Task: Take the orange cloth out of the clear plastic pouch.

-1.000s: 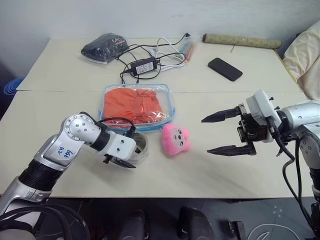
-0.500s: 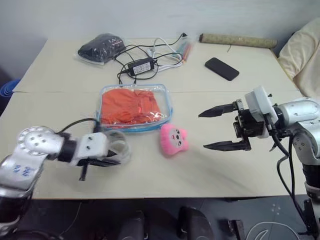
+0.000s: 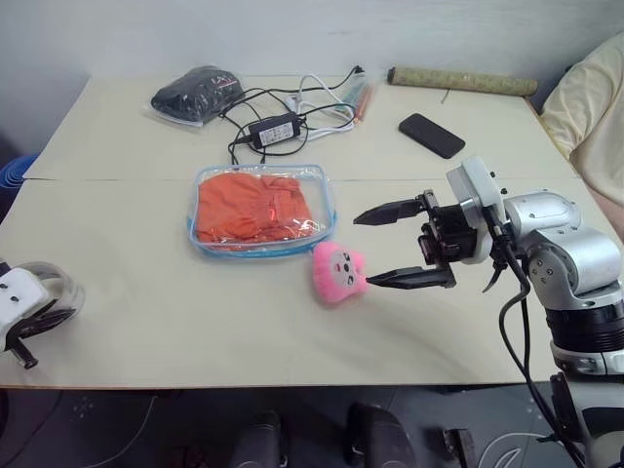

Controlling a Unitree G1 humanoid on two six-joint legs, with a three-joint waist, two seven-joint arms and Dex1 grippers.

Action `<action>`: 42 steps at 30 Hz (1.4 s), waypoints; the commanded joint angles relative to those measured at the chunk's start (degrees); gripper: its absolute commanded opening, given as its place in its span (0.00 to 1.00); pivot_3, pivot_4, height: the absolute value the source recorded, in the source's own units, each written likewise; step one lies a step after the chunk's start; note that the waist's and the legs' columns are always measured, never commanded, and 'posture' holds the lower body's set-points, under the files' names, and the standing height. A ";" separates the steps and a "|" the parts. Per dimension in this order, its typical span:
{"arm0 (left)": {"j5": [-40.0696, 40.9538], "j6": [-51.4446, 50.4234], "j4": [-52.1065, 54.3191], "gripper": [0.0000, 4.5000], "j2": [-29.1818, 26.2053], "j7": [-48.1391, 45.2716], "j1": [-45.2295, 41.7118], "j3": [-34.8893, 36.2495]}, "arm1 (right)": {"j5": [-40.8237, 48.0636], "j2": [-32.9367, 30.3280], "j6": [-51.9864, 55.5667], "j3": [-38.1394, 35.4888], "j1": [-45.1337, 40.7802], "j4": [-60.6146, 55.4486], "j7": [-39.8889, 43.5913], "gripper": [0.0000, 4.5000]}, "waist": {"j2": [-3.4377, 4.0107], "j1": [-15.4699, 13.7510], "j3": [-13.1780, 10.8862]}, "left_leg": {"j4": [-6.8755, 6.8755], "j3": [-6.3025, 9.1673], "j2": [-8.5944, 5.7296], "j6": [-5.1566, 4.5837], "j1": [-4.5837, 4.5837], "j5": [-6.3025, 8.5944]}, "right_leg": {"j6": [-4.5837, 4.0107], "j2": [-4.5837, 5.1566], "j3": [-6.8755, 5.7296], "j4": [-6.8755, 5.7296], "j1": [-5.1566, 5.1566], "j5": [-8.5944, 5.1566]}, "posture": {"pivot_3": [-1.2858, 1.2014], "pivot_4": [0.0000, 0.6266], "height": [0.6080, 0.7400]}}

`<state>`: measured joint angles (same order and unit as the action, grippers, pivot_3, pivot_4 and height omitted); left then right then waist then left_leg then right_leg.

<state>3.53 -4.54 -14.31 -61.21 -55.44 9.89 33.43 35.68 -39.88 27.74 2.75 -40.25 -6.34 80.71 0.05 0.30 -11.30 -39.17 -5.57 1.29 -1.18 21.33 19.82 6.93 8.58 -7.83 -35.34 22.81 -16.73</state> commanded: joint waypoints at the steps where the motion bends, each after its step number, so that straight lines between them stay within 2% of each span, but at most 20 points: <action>1: -1.05 0.81 -3.88 0.22 -1.65 1.90 1.04 1.40 | 0.01 0.46 -1.08 -0.16 -1.28 -0.14 0.45 1.00 | 0.00 0.09 0.00 | 0.00 -0.05 0.03 0.02 -0.04 0.01 | -0.02 -0.02 0.04 -0.03 0.01 -0.01 | 0.52 0.24 1.00; 10: 3.08 -1.98 -1.41 0.80 -4.36 -2.91 5.41 10.28 | 0.03 0.50 -0.84 -0.12 -1.64 0.43 0.17 1.00 | -0.20 0.77 0.03 | 0.00 -0.67 0.20 0.06 0.09 0.13 | -0.11 -0.02 0.11 -0.36 0.68 -0.05 | 0.52 0.24 1.00; 13: 9.19 -11.34 2.28 0.99 -6.28 -8.21 4.40 16.93 | 0.11 -0.16 -0.46 -0.62 -1.41 0.49 0.05 1.00 | -0.27 1.10 0.02 | 0.00 -0.73 0.21 0.04 0.10 0.14 | -0.11 -0.02 0.14 -0.36 0.69 -0.05 | 0.52 0.24 1.00; 17: 12.50 -17.38 7.84 0.99 -10.85 -17.11 4.49 22.64 | 0.55 -1.36 0.56 -1.63 -0.78 0.22 -0.41 1.00 | -0.39 1.25 0.04 | 0.00 -0.73 0.23 0.06 0.10 0.15 | -0.13 -0.03 0.15 -0.37 0.72 -0.06 | 0.52 0.24 1.00; 18: 14.25 -18.71 10.79 0.99 -11.53 -19.41 4.29 22.55 | 0.57 -1.51 0.70 -1.72 -0.69 0.17 -0.56 1.00 | -0.39 1.26 0.04 | 0.00 -0.77 0.22 0.05 0.10 0.16 | -0.13 -0.02 0.18 -0.37 0.74 -0.06 | 0.52 0.24 1.00; 20: 18.71 -20.80 16.75 0.99 -12.99 -18.36 -0.43 17.94 | 0.48 -1.67 0.83 -1.80 -0.58 0.09 -0.85 1.00 | -0.37 1.12 0.03 | 0.00 -0.88 0.21 0.04 0.10 0.19 | -0.13 -0.01 0.21 -0.36 0.77 -0.06 | 0.52 0.24 1.00; 22: 19.67 -19.26 22.12 0.99 -13.64 -13.51 -7.22 8.14 | 0.41 -1.61 1.01 -1.87 -0.37 -0.36 -1.33 1.00 | -0.37 0.99 0.03 | 0.00 -0.86 0.23 0.04 0.09 0.20 | -0.13 -0.02 0.25 -0.37 0.77 -0.06 | 0.52 0.24 1.00; 25: 15.04 -15.95 26.47 0.99 -11.27 -8.15 -19.07 -9.66 | 0.61 -1.38 1.54 -2.13 -0.24 -0.83 -2.41 1.00 | -0.37 0.92 0.03 | 0.00 -0.89 0.19 0.05 0.01 0.19 | -0.14 -0.02 0.35 -0.45 0.73 -0.05 | 0.52 0.24 1.00; 27: 11.29 -15.64 26.39 0.99 -7.04 -4.96 -27.58 -20.01 | 0.45 -1.42 1.56 -2.38 0.03 -1.17 -3.12 1.00 | -0.31 0.95 0.01 | 0.01 -1.02 0.16 0.05 -0.04 0.19 | -0.14 -0.04 0.43 -0.50 0.76 -0.05 | 0.52 0.24 1.00; 29: 5.01 -13.50 22.07 0.99 0.24 -1.55 -35.76 -30.00 | 0.08 -1.89 1.48 -2.89 0.48 -1.60 -3.98 1.00 | -0.31 0.94 0.02 | 0.00 -1.23 0.13 0.05 0.03 0.19 | -0.14 -0.09 0.43 -0.53 0.85 -0.05 | 0.52 0.24 1.00; 31: 0.31 -11.56 17.52 0.99 4.77 -0.18 -40.07 -36.09 | -0.10 -2.46 1.49 -3.50 0.64 -1.85 -4.83 1.00 | -0.38 1.14 0.05 | -0.02 -1.39 -0.15 0.06 0.11 0.18 | -0.14 -0.10 0.35 -0.55 0.90 -0.05 | 0.52 0.24 1.00; 36: -2.17 -9.42 10.51 0.99 8.78 -0.46 -43.54 -39.83 | 0.66 -3.67 2.68 -4.86 1.35 -2.91 -6.89 1.00 | -0.46 1.52 0.02 | 0.00 -1.36 -0.11 0.06 0.14 0.18 | -0.14 -0.11 0.36 -0.55 1.04 -0.05 | 0.52 0.24 1.00; 42: -5.10 -5.20 5.98 0.99 8.14 -0.54 -43.81 -40.64 | 0.87 -4.29 3.61 -5.75 3.35 -5.28 -9.10 1.00 | -0.48 1.02 0.03 | -0.09 -1.32 -0.11 0.03 0.15 0.17 | -0.13 -0.04 0.31 -0.56 0.97 -0.04 | 0.52 0.24 1.00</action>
<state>-0.14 -12.09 -7.46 -51.94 -56.20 -33.41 -7.85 35.31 -42.98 31.16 -0.51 -37.02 -9.07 72.33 -0.44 1.32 -11.28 -39.28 -6.88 1.18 -1.16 21.47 19.99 6.81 8.54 -7.52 -35.91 23.77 -16.77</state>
